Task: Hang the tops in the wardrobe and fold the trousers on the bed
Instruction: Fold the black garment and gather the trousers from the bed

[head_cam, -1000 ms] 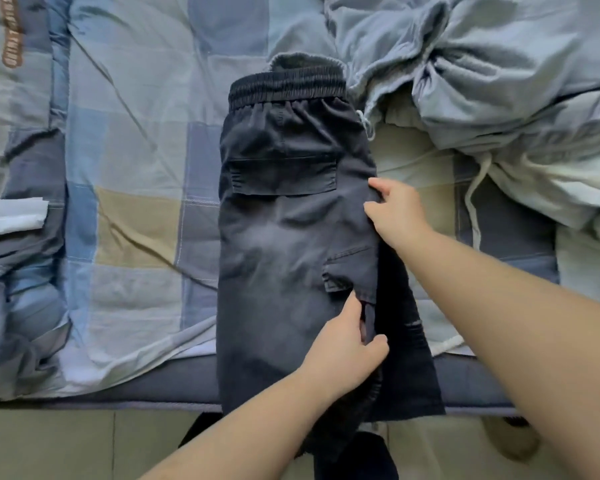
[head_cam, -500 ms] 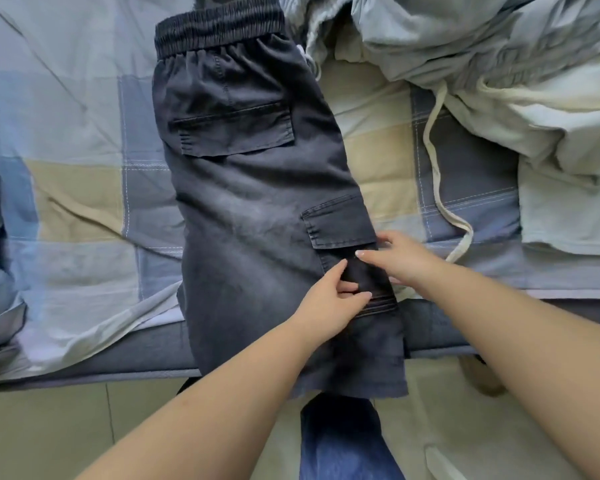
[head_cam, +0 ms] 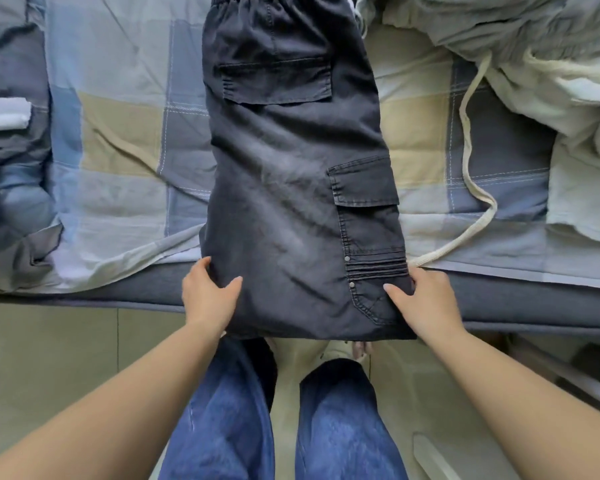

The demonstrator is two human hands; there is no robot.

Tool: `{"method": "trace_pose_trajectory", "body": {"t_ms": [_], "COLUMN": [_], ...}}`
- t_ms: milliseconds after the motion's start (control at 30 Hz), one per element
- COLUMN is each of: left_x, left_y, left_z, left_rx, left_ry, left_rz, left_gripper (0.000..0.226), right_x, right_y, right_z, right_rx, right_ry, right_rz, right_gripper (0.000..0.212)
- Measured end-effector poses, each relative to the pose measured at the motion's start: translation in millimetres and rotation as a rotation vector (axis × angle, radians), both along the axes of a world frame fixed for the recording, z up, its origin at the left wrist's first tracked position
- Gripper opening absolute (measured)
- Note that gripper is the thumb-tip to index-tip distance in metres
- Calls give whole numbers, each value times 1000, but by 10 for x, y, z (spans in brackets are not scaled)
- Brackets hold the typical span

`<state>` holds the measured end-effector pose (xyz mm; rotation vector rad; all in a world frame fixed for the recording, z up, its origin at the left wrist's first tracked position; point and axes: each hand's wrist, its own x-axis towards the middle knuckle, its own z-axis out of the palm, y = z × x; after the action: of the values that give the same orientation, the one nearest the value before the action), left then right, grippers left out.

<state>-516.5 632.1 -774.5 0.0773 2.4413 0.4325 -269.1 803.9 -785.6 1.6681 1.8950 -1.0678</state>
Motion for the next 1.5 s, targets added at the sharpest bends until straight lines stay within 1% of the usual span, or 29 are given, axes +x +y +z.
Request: {"method": "trace_pose_trajectory", "body": {"t_ms": [33,100,233,267,333,400,533,633,700,767,800,833,900,933,1000,1067,1100,1133,1167,1200,1300,1500], "left_x": [-1,-1,-87,-103,-97,-57,20,48,41,4,-41,-94,-238,-309,-506,-714,-801,-897,-1018,-1109,-1399,-1979], "left_y": [-78,-195,-308,-332,-381,-458,-651,-706,-683,-641,-604,-571,-452,-382,-147,151,294,435,609,754,1150,1840], "left_z": [1,-22,-91,-96,-106,-88,-53,10,86,188,254,323,454,514,592,652,661,660,651,635,545,458], "left_rx": [37,71,40,62,112,128,44,58,186,348,398,431,439,430,456,494,501,504,525,553,677,872], "left_ry": [-78,-194,-308,-357,-460,-517,-457,-351,-321,-357,-381,-407,-474,-505,-593,-680,-699,-699,-692,-688,-678,-596], "left_rz": [72,146,110,109,120,132,144,85,44,59,72,79,141,203,336,500,580,649,697,738,819,832], "left_gripper": [66,63,31,28,28,29,30,34,41,58,61,56,32,24,24,24,22,21,20,20,20,20], "right_x": [24,82,140,144,170,192,177,135,135,170,176,170,96,51,-121,-358,-476,-606,-762,-898,-1297,-2067], "right_y": [-26,-58,-59,-60,-69,-78,-58,-64,-74,-64,-43,-21,78,130,329,575,692,818,978,1102,1452,2106], "right_z": [6,-16,-29,-25,-19,-5,36,79,150,239,287,345,452,492,547,582,601,617,618,629,617,566], "right_rx": [13,-45,-199,-209,-200,-191,-287,-255,-207,-167,-169,-186,-239,-235,-246,-403,-478,-529,-532,-516,-397,-213], "right_ry": [31,73,127,151,168,147,70,50,62,142,202,274,424,460,496,579,614,644,657,673,697,787], "right_rz": [-8,-24,-134,-160,-185,-194,-177,-170,-223,-214,-200,-217,-321,-366,-452,-648,-710,-727,-704,-683,-636,-568], "right_gripper": [26,27,26,24,21,22,28,22,29,29,26,22,16,17,26,32,32,29,24,20,23,19]}}
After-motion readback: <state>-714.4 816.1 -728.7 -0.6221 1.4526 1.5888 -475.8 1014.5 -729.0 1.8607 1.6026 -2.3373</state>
